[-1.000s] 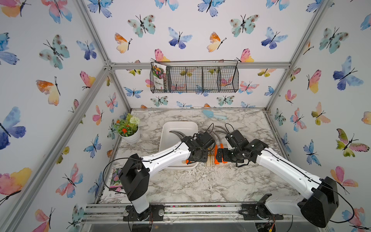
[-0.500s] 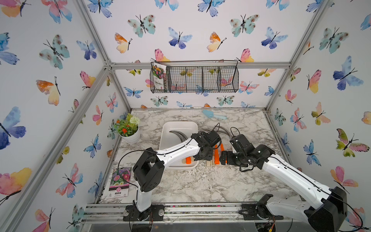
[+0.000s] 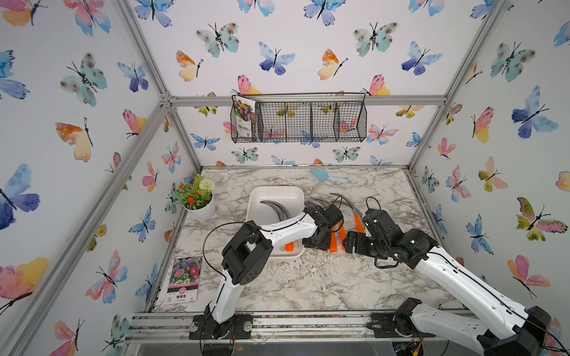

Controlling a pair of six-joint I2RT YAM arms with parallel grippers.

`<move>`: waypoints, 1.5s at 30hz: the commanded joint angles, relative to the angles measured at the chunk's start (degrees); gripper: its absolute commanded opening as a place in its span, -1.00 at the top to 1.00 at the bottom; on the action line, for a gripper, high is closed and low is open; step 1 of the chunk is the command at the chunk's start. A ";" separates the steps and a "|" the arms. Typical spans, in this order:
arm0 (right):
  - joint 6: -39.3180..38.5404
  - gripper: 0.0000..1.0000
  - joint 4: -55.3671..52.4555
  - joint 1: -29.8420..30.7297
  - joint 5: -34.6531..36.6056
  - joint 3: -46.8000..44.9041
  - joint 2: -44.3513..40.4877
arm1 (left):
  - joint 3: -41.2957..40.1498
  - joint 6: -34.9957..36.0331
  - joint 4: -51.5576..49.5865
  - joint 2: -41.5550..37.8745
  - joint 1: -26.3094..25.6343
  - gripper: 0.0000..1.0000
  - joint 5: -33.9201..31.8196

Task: Put small sickles into storage boxes
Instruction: Pick up the sickle at the center of the board.

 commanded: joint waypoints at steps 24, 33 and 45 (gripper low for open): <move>-2.46 -0.97 -2.16 0.33 2.95 1.70 1.61 | 1.01 2.51 1.92 6.32 1.30 0.78 1.63; -3.36 -0.97 -1.38 0.28 2.91 2.05 0.95 | 4.06 2.30 -0.32 5.76 1.38 0.96 0.08; -4.79 -0.97 -0.07 0.29 2.75 2.85 1.52 | 8.00 1.91 -3.61 4.02 1.34 1.00 -1.54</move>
